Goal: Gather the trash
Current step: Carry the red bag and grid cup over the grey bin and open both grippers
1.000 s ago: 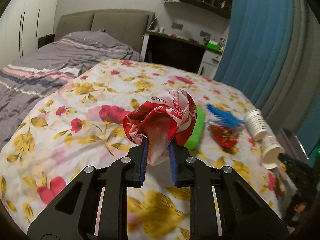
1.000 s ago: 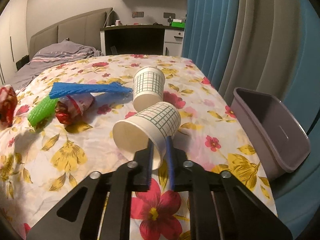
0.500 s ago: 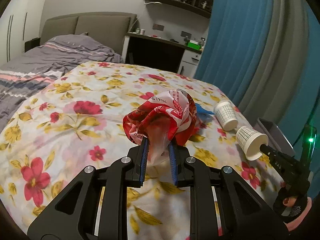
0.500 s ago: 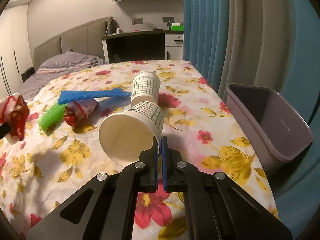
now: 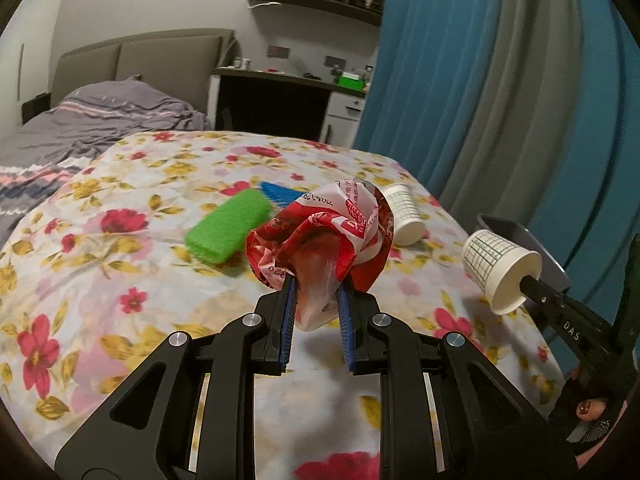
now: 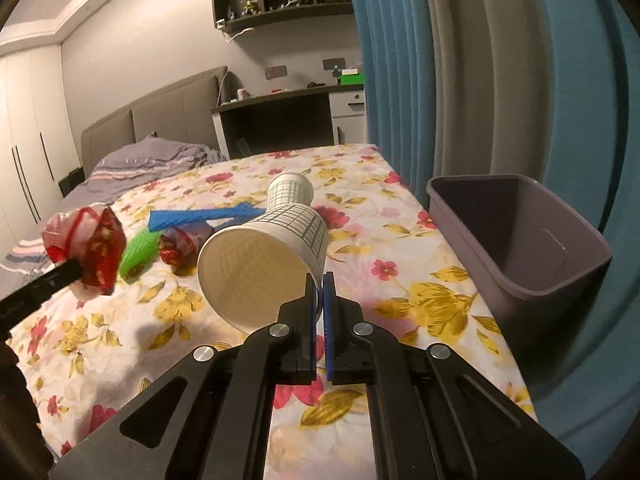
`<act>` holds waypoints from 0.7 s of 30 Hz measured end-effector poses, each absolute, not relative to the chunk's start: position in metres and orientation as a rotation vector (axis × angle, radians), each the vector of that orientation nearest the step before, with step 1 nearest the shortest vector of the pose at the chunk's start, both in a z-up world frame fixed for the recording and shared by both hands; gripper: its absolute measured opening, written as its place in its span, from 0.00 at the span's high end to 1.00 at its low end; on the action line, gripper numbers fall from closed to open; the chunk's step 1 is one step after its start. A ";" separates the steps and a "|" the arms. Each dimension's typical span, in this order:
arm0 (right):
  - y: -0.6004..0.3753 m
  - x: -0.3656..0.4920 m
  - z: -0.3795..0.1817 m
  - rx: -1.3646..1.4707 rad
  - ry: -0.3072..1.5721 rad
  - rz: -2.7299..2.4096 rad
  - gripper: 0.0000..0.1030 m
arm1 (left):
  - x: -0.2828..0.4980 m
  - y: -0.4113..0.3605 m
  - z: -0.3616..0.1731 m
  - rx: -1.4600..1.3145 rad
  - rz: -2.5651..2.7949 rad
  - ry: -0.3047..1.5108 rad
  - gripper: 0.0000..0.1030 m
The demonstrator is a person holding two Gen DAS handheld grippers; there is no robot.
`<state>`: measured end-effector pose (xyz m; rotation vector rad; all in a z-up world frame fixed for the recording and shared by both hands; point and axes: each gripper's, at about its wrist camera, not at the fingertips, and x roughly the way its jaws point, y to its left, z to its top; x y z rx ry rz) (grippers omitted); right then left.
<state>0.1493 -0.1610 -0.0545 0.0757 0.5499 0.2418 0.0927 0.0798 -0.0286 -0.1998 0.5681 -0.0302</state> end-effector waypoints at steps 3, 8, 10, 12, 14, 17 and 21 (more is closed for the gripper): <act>-0.172 0.145 -0.052 0.093 0.536 0.231 0.96 | 0.097 0.060 -0.026 -0.181 -0.068 0.567 0.82; -0.197 0.140 -0.043 0.127 0.504 0.198 0.96 | 0.111 0.025 -0.019 -0.153 -0.148 0.566 0.82; -0.210 0.139 -0.038 0.143 0.486 0.174 0.96 | 0.118 0.008 -0.015 -0.140 -0.184 0.563 0.82; -0.221 0.139 -0.035 0.156 0.475 0.153 0.96 | 0.128 -0.012 -0.011 -0.126 -0.224 0.561 0.82; -0.236 0.140 -0.031 0.172 0.462 0.124 0.96 | 0.139 -0.035 -0.007 -0.112 -0.270 0.560 0.82; -0.259 0.143 -0.026 0.189 0.448 0.077 0.96 | 0.154 -0.064 -0.002 -0.093 -0.321 0.558 0.82; -0.286 0.148 -0.023 0.202 0.431 0.015 0.96 | 0.177 -0.108 0.001 -0.076 -0.402 0.562 0.82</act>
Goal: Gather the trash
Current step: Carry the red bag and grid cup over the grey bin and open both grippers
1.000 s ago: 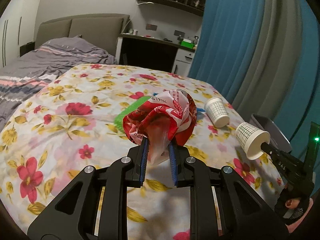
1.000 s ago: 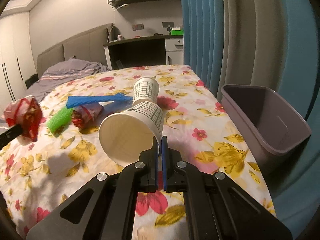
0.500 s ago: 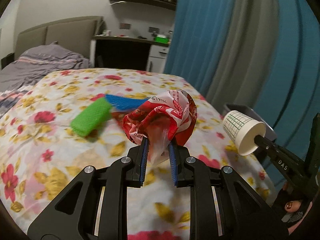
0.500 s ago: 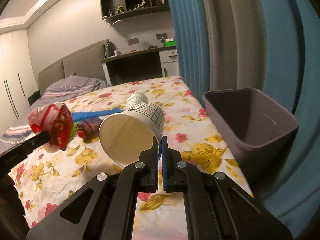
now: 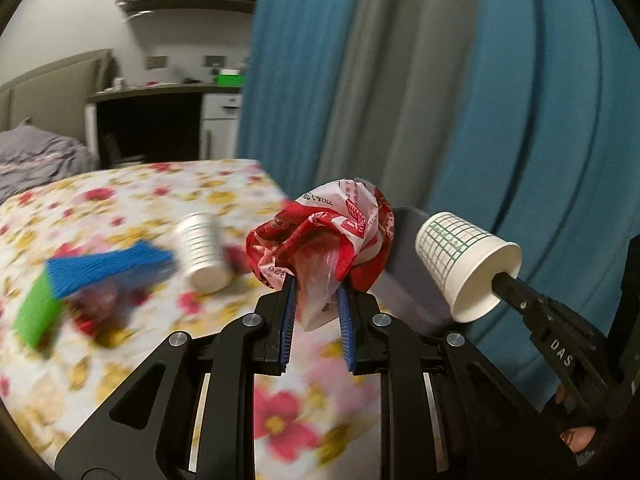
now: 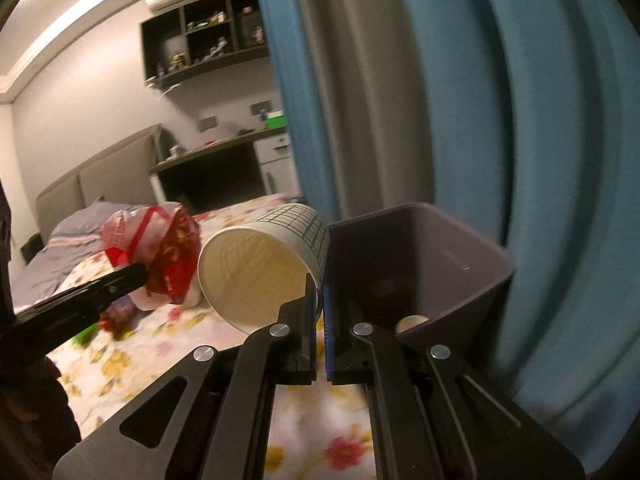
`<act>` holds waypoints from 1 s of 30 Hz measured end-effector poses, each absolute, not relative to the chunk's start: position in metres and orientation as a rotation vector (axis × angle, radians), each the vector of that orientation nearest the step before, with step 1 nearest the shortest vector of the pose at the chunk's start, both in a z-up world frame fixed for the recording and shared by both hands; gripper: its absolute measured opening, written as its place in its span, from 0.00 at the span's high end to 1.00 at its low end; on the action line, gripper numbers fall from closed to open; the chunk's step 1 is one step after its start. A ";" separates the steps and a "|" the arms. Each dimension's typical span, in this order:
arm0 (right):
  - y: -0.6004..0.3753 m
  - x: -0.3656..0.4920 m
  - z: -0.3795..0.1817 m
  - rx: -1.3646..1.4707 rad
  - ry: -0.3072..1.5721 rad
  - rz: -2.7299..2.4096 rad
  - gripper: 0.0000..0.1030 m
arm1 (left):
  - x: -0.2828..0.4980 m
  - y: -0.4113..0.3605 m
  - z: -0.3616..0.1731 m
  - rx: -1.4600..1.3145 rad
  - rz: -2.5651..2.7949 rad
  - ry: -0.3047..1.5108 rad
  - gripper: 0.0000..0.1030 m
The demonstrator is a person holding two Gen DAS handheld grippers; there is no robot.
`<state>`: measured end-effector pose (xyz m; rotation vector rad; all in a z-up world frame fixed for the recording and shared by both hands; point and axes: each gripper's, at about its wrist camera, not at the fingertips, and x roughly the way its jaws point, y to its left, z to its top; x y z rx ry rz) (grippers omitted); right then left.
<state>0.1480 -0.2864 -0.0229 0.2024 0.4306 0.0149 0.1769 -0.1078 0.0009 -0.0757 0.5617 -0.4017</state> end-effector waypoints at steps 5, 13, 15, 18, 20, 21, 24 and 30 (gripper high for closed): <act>-0.316 0.157 -0.021 0.223 0.414 -0.059 0.96 | 0.206 -0.163 -0.005 -0.049 -0.492 0.582 0.82; -0.346 0.172 -0.029 0.243 0.429 -0.124 0.96 | 0.248 -0.213 -0.033 -0.065 -0.581 0.667 0.82; -0.349 0.174 -0.032 0.245 0.433 -0.130 0.96 | 0.255 -0.220 -0.041 -0.056 -0.581 0.688 0.81; -0.351 0.177 -0.036 0.247 0.444 -0.138 0.96 | 0.265 -0.227 -0.052 -0.065 -0.593 0.717 0.81; -0.351 0.180 -0.038 0.247 0.453 -0.140 0.96 | 0.270 -0.232 -0.058 -0.065 -0.604 0.727 0.80; -0.351 0.182 -0.039 0.246 0.457 -0.141 0.96 | 0.271 -0.233 -0.059 -0.064 -0.608 0.728 0.80; -0.352 0.186 -0.043 0.251 0.472 -0.143 0.96 | 0.274 -0.238 -0.063 -0.061 -0.629 0.734 0.63; -0.358 0.202 -0.053 0.271 0.523 -0.147 0.96 | 0.265 -0.222 -0.066 -0.053 -0.605 0.688 0.23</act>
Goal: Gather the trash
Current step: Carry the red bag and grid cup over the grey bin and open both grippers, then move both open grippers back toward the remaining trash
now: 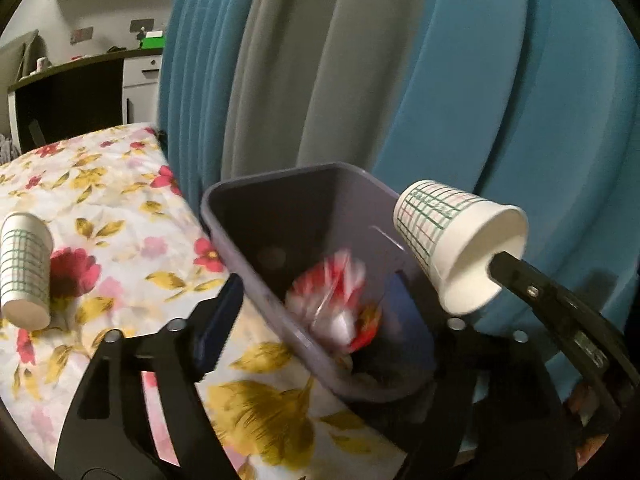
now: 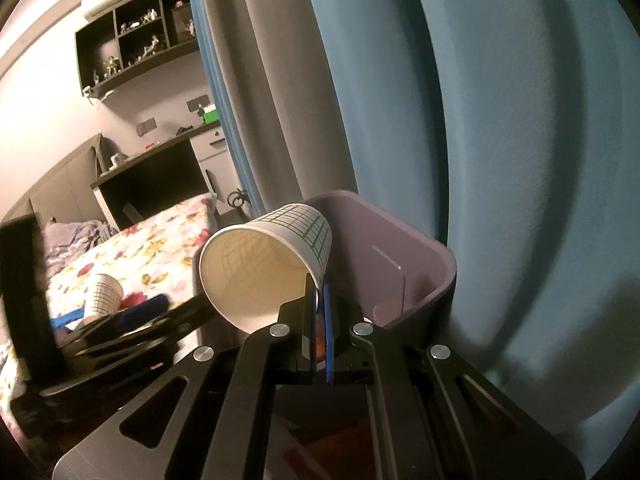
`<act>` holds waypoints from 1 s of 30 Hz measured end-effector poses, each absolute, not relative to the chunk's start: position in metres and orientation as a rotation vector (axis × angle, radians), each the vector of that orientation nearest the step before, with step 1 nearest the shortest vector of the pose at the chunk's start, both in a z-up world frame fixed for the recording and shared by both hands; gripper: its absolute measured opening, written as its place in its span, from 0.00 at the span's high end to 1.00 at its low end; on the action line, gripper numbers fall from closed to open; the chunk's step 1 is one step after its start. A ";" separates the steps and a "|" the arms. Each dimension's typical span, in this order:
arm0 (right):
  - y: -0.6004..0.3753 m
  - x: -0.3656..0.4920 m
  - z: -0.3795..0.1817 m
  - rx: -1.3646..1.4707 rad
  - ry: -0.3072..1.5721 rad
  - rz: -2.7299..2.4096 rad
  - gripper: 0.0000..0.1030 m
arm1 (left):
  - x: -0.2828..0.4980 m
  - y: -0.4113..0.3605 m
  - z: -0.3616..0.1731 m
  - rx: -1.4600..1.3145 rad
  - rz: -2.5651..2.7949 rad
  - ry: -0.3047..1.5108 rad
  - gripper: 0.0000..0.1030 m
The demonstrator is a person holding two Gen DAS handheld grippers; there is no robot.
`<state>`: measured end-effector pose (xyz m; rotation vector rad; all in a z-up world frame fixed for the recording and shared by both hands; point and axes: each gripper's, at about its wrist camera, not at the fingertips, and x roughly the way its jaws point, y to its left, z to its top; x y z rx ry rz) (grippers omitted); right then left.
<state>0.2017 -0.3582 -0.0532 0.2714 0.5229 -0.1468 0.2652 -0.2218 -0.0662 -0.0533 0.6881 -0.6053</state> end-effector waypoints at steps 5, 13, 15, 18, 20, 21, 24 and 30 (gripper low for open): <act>-0.351 0.219 -0.069 0.220 0.588 -0.160 0.96 | 0.249 -0.188 -0.063 -0.076 -0.501 0.665 0.13; -0.345 0.236 -0.086 0.191 0.643 -0.162 0.88 | 0.215 -0.140 -0.057 -0.095 -0.302 0.638 0.06; -0.347 0.236 -0.087 0.206 0.648 -0.170 0.75 | 0.211 -0.133 -0.058 -0.102 -0.280 0.654 0.06; -0.349 0.229 -0.082 0.216 0.633 -0.182 0.66 | 0.205 -0.121 -0.060 -0.115 -0.247 0.666 0.06; -0.346 0.221 -0.075 0.219 0.612 -0.179 0.54 | 0.197 -0.111 -0.060 -0.127 -0.232 0.658 0.06; -0.345 0.216 -0.072 0.220 0.600 -0.176 0.51 | 0.193 -0.106 -0.059 -0.131 -0.223 0.652 0.06; -0.333 0.197 -0.059 0.217 0.547 -0.165 0.34 | 0.181 -0.091 -0.055 -0.138 -0.193 0.632 0.06; -0.297 0.161 -0.040 0.229 0.468 -0.088 0.16 | 0.155 -0.049 -0.046 -0.132 -0.098 0.592 0.06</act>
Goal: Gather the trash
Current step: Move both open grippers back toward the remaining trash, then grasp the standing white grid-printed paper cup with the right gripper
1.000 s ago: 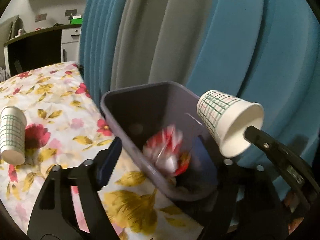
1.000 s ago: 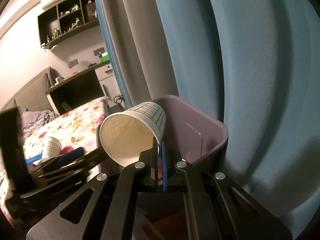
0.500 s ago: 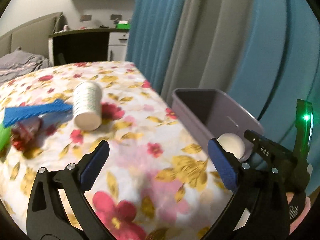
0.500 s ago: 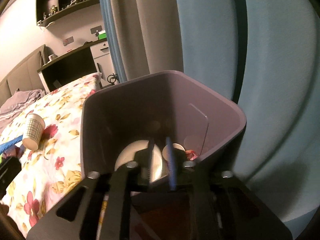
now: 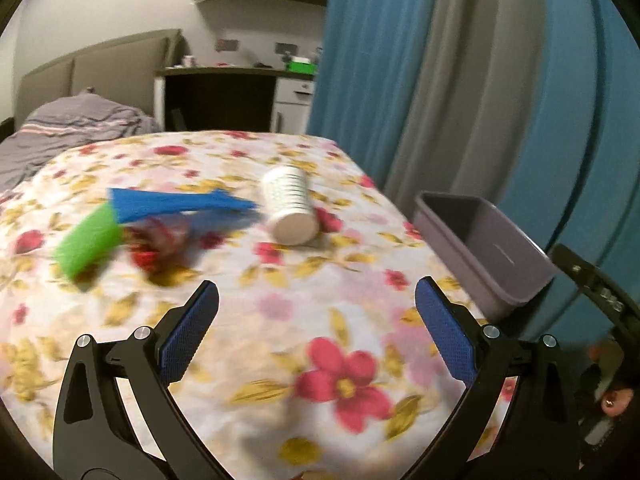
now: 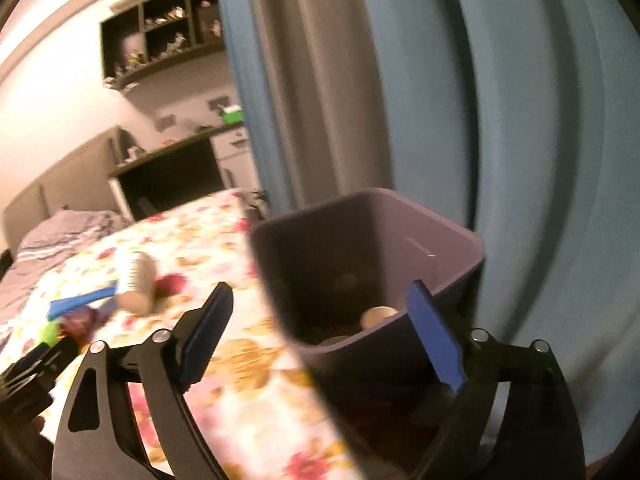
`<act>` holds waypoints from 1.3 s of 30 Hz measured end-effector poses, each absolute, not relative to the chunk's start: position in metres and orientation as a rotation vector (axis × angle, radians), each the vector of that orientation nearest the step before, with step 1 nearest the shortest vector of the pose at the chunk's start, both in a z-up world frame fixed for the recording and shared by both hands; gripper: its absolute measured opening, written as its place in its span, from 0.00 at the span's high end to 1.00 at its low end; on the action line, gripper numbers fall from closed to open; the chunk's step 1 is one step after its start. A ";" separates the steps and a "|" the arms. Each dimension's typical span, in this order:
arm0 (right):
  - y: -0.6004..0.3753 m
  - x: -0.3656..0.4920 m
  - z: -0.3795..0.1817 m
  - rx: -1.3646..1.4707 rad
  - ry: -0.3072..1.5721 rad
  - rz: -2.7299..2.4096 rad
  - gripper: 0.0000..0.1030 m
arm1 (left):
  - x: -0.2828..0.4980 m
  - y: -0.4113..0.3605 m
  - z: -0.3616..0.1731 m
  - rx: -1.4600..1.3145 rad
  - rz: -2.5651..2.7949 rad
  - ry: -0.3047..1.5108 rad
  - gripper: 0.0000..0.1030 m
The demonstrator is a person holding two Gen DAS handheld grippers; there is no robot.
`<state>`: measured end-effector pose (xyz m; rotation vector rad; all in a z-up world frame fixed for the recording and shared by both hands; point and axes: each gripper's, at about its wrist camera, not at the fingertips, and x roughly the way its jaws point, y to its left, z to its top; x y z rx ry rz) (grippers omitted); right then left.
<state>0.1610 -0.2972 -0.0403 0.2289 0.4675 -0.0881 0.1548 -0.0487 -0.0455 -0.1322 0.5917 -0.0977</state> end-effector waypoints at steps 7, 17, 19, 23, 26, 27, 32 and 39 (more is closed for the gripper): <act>-0.237 0.154 -0.040 0.206 0.484 0.055 0.15 | 0.129 0.017 -0.040 -0.160 0.036 0.573 0.06; -0.164 0.158 -0.039 0.140 0.519 0.188 0.15 | 0.105 0.096 -0.038 -0.235 0.180 0.548 0.06; -0.154 0.163 -0.041 0.134 0.534 0.204 0.15 | 0.105 0.104 -0.039 -0.244 0.192 0.548 0.06; -0.139 0.175 -0.044 0.120 0.554 0.213 0.15 | 0.107 0.122 -0.043 -0.257 0.217 0.566 0.06; -0.132 0.184 -0.044 0.110 0.560 0.216 0.15 | 0.109 0.130 -0.046 -0.252 0.222 0.574 0.06; -0.130 0.187 -0.044 0.106 0.561 0.217 0.15 | 0.109 0.132 -0.047 -0.250 0.226 0.577 0.06; -0.118 0.215 -0.044 0.075 0.575 0.221 0.15 | 0.116 0.144 -0.048 -0.255 0.242 0.586 0.06; -0.104 0.266 -0.054 0.038 0.636 0.205 0.15 | 0.138 0.154 -0.042 -0.206 0.239 0.601 0.06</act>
